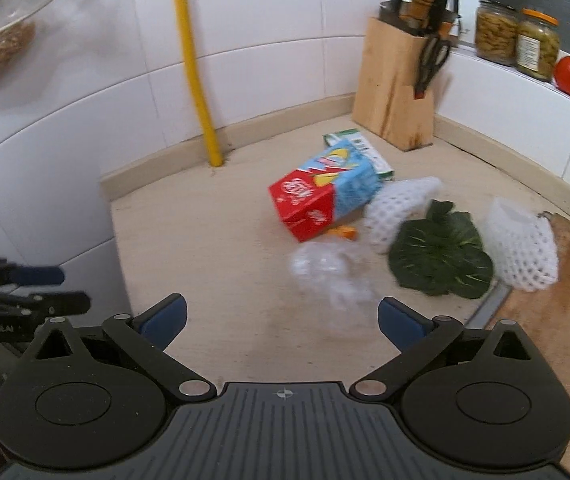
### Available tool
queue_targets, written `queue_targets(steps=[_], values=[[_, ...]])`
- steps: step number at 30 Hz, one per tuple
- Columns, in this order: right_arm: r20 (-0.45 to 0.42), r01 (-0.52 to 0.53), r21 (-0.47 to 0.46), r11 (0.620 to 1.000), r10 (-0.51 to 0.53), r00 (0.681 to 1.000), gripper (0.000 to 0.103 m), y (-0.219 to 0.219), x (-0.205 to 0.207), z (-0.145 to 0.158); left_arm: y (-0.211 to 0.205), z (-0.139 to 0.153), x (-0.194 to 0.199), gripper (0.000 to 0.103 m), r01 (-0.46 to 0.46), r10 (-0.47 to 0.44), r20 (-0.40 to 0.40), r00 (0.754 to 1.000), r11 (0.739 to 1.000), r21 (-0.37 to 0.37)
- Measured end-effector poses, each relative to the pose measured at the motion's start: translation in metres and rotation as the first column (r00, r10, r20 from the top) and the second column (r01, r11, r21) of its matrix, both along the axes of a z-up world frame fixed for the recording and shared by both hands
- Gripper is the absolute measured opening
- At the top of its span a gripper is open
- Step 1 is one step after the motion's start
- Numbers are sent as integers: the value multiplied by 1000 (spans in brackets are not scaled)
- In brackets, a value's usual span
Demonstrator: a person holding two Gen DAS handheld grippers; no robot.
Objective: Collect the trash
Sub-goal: 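Raise both tools from the bin back over the counter items, then grasp the clear plastic bag with the left gripper while the right grasps the dark green vegetable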
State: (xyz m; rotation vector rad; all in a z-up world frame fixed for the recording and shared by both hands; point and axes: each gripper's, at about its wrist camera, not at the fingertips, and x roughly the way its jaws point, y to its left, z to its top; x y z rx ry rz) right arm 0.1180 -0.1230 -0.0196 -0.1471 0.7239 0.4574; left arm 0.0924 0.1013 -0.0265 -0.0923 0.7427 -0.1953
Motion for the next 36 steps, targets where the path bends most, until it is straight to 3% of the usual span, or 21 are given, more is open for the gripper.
queue_targets(steps=[4,11,19,26,36], values=[[2,32,-21,999,-32,999,103,-14,4,-4,-35,3,19,59,80,-80,13,997,997,-9],[43,119,29,992,-120,992,103,-55,20,1,-81,4,48,64,175,-175,12,985,984,-28],[53,170,49,984,-172,984,103,-85,44,-1,-109,-8,83,64,179,-181,-33,983,982,-51],[44,160,71,985,-163,986,103,-92,73,-10,-124,-19,102,64,168,-169,-54,984,986,-14],[33,175,67,982,-177,984,103,-94,105,-23,-127,-35,121,64,140,-141,-84,986,990,-16]])
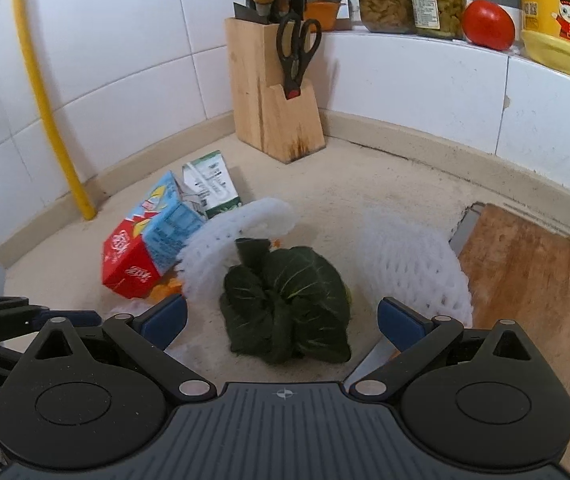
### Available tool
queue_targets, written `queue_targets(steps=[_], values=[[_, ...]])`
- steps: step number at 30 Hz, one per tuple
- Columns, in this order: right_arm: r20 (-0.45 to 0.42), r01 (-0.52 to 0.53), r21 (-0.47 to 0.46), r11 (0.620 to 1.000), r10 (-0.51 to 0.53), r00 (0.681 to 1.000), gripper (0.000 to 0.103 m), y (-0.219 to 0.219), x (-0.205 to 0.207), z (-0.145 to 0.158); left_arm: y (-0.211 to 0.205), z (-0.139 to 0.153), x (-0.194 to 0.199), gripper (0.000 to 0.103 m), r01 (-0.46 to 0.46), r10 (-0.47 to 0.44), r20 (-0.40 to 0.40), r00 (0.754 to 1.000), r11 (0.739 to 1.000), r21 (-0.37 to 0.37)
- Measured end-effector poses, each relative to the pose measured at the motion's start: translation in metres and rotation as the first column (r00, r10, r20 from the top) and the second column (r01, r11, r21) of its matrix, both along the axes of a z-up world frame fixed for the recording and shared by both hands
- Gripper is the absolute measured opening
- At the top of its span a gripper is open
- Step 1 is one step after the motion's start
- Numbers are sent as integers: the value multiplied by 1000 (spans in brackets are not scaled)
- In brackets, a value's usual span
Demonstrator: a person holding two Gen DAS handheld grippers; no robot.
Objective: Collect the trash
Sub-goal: 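Grasp the clear plastic bag with the left gripper while the right grasps the dark green vegetable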
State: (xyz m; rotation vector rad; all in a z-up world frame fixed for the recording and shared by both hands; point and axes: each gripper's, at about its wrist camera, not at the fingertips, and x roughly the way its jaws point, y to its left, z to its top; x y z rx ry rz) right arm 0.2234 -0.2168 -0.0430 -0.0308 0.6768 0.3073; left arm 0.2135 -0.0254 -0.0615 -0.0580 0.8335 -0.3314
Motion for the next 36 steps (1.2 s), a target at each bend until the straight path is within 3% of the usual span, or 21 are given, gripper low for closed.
queue_targets(steps=[6,12,17,24,36], values=[[26,10,-32,999,-9,1000,103,-2,13,-2,-4,-9,8,64,7,-7,-19,1000,1000,2],[-53,-76,-20,997,75,996,96,8,27,-13,-6,-15,14,61,6,-6,-27,1000,1000,11],[-66,-77,-30,997,75,995,91,12,31,-22,-7,-16,20,53,3,-2,-18,1000,1000,12],[-81,-38,-31,999,35,996,63,5,40,-17,-9,-16,24,41,14,-14,-17,1000,1000,7],[-88,-31,-64,997,25,996,51,11,34,-13,-8,-9,20,29,21,-21,-11,1000,1000,-8]])
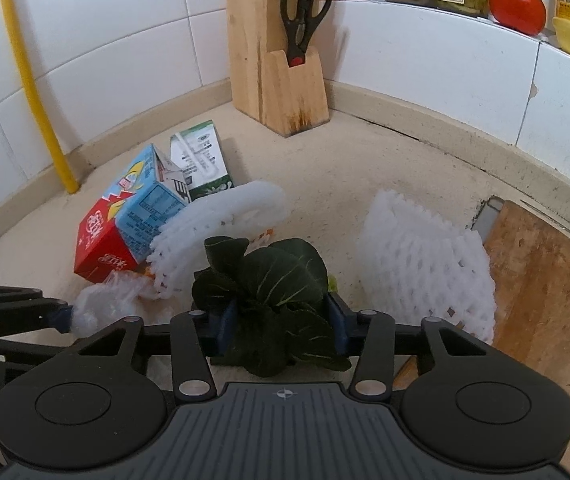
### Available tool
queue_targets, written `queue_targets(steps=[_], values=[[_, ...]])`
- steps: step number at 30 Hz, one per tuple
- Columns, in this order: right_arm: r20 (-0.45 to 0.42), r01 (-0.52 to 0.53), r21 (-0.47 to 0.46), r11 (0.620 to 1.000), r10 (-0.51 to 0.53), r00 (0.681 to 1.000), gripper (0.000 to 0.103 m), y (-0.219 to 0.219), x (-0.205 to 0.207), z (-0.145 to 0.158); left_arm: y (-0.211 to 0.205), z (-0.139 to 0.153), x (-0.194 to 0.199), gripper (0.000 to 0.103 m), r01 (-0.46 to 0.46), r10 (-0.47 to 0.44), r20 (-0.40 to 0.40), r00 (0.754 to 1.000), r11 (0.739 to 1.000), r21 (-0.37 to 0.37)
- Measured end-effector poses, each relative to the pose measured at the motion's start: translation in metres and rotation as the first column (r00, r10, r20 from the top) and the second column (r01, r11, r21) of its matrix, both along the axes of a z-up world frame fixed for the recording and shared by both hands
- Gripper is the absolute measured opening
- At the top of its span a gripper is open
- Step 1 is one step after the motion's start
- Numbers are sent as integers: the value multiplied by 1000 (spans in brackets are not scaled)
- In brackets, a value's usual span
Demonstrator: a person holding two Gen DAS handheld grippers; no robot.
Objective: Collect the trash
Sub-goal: 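Grasp the clear plastic bag with the left gripper while the right grasps the dark green vegetable, then lift the plastic bag and the green vegetable up from the counter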
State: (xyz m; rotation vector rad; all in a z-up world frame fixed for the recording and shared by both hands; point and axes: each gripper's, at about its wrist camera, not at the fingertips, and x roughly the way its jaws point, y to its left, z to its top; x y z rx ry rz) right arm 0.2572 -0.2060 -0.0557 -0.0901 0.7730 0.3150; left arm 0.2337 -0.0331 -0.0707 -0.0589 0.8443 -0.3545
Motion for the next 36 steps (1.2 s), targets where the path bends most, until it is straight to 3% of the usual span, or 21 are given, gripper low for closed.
queue_targets(steps=[8,13,17,20,24,27,29,31,32,34,36], values=[[7,-17,-15,1000,17,1000,42,6,-11,5,1,9,-12,26,11,-11,20,1000,1000,-2],[0,-29,-2,1000,29,1000,31,5,-25,10,9,11,-23,26,5,-5,20,1000,1000,3],[-16,-26,-1,1000,26,1000,30,1,-30,6,15,5,-22,27,-18,18,3,1000,1000,15],[-27,-21,24,999,22,999,40,-2,-27,3,17,2,-21,36,-31,31,4,999,999,14],[-29,-34,45,998,35,999,75,-5,-22,0,14,-3,-15,47,-36,36,-1,999,999,26],[-51,-41,55,998,43,998,76,-7,-16,-7,13,-7,-15,52,-36,36,8,999,999,38],[-78,-43,67,997,48,996,73,-8,-11,-15,11,-8,-16,50,-37,36,17,999,998,44],[-90,-30,66,997,36,995,56,-9,-10,-20,11,-7,-18,35,-38,37,17,999,998,41],[-87,-30,65,997,36,996,52,-9,-10,-21,12,-7,-18,29,-41,41,11,999,999,32],[-92,-30,79,996,37,995,39,-10,-12,-18,14,-4,-19,24,-51,51,9,999,999,14],[-88,-26,89,996,34,996,32,-11,-17,-14,16,2,-23,23,-56,56,27,998,998,6]])
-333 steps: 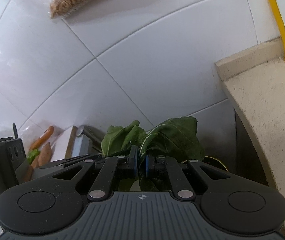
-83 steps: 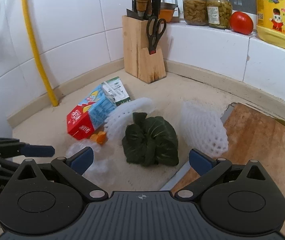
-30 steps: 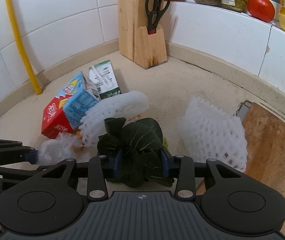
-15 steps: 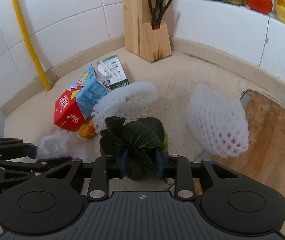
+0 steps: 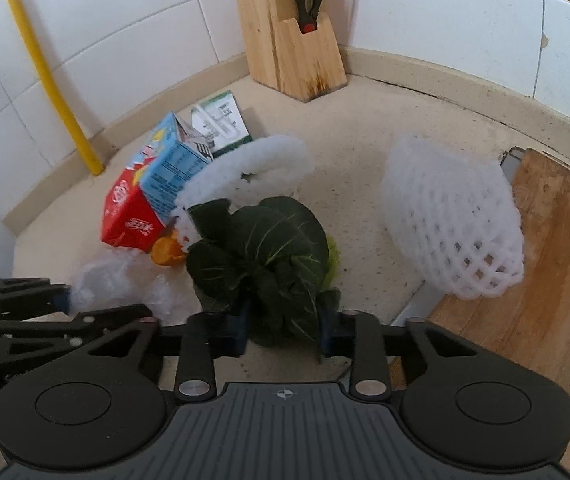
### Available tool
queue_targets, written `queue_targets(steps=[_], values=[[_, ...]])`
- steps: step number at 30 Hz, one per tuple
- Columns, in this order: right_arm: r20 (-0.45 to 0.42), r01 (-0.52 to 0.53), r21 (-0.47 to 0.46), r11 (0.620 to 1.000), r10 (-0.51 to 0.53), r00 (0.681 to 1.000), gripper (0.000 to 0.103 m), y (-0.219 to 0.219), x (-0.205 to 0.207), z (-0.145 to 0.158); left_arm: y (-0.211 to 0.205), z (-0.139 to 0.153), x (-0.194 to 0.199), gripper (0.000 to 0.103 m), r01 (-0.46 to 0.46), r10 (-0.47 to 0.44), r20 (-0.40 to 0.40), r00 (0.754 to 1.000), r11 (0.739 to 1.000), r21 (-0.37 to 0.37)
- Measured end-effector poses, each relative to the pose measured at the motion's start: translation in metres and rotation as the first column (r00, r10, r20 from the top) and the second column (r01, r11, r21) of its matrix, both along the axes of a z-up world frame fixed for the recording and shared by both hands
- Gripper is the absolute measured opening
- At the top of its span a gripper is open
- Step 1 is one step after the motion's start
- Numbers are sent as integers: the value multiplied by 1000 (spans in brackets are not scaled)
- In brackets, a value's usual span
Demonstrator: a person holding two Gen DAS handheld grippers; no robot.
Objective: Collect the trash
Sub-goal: 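Lift the plastic bag and the green vegetable up from the counter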
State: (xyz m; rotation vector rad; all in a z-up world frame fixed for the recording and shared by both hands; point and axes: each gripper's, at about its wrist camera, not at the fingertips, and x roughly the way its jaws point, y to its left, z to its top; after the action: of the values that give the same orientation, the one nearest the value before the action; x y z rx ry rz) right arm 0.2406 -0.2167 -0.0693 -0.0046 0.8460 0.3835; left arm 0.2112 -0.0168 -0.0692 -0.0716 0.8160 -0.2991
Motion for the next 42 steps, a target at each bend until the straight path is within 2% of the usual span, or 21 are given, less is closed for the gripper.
queue_targets(steps=[3,6,7,9,13,15,20,22,25,34,42], values=[[12,5,26,1000,-5,1000,14,-1,-7,8,4,10,-6,23,5,-5,25,1000,1000,-21],[29,-4,29,1000,4,1000,12,1,-14,18,8,15,-11,23,8,-7,40,999,1000,-24],[21,-13,20,1000,12,1000,14,3,-16,18,10,15,-13,23,13,-12,37,999,999,-30],[16,-20,29,999,19,1000,28,4,-19,18,15,12,-16,23,11,-10,28,1000,999,-37],[70,5,38,999,-8,998,73,3,-21,20,20,5,-16,23,-13,13,7,1000,998,-54],[88,0,25,1000,-2,996,82,5,-16,19,21,4,-15,23,-17,18,2,1000,998,-56],[41,-9,11,1000,9,999,78,16,6,-4,20,0,-11,23,-30,29,-4,1000,998,-55],[43,-4,19,1000,3,999,68,16,11,-13,19,0,-9,23,-35,35,-6,999,998,-58],[33,1,29,1000,-2,999,60,16,11,-11,16,0,-8,23,-28,28,-4,1000,998,-59],[51,-11,98,995,6,999,58,9,-11,9,16,14,-17,23,-10,13,35,999,997,-72],[87,-60,102,993,51,995,58,28,-27,30,25,27,-31,23,-26,31,73,997,998,-60]])
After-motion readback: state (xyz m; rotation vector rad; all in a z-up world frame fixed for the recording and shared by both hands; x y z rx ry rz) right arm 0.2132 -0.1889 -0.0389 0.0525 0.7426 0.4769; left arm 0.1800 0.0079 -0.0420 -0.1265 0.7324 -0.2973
